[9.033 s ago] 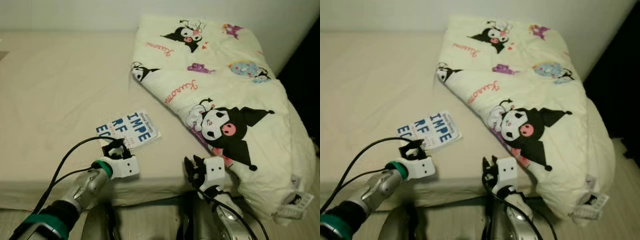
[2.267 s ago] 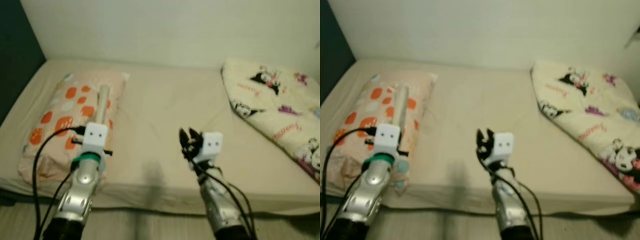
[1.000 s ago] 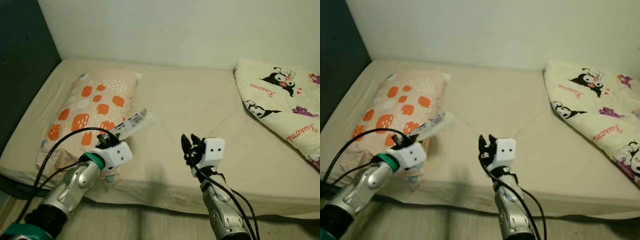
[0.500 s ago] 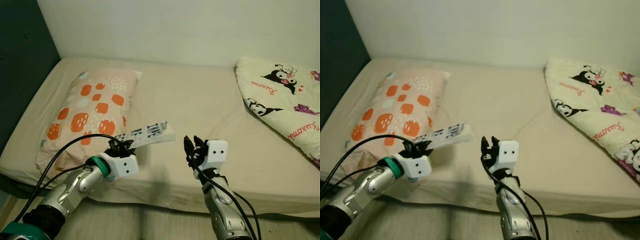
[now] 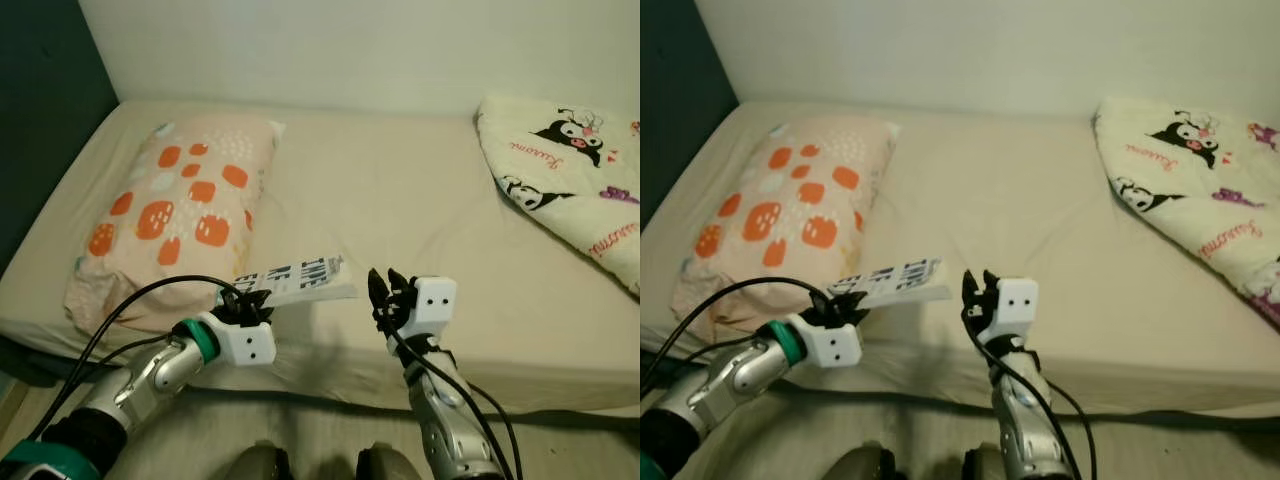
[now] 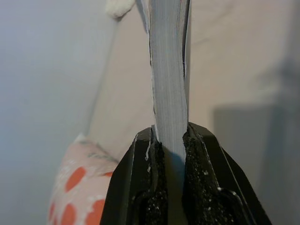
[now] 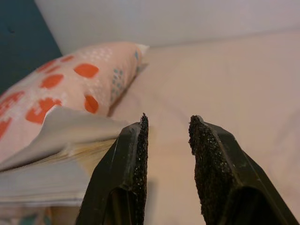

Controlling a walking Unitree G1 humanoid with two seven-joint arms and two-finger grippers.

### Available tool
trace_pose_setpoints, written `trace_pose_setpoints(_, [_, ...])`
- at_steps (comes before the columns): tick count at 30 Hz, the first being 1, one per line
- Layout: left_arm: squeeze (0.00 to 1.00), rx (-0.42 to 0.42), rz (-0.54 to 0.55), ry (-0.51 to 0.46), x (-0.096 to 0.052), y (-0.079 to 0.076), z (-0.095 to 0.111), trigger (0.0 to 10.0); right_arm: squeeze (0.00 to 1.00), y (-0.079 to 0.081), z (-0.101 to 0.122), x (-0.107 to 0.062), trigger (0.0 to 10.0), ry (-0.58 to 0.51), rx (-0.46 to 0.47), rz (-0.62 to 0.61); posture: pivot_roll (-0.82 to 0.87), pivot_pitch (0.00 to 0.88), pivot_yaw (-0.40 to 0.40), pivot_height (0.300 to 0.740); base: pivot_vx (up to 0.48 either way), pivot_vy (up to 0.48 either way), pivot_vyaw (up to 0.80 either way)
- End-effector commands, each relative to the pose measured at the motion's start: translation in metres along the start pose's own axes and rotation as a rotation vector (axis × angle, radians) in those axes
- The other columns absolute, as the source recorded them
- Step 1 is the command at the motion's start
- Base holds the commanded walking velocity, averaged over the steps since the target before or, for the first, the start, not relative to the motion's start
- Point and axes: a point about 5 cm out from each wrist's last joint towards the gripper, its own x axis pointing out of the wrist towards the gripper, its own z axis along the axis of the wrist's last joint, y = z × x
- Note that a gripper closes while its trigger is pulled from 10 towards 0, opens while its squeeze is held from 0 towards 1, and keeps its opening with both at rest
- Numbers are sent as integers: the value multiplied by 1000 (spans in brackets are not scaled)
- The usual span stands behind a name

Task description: Clean up the room

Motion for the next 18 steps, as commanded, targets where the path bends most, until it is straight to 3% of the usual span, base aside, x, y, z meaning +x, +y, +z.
trace_pose_setpoints(1, [0,41,-18,-53,0,0,2,10000,0,-3,1,-1,10000,0,9,-24,-46,128,62,596,0,0,0])
trace_pose_setpoints(10, [0,188,-109,-110,-8,5,-8,10000,0,-8,6,-3,10000,-17,9,-37,-59,151,41,576,0,0,0])
trace_pose_setpoints(18, [0,381,-132,-54,-10,19,-29,10000,0,-12,8,-13,10000,-9,-7,-28,-95,182,21,576,0,0,0])
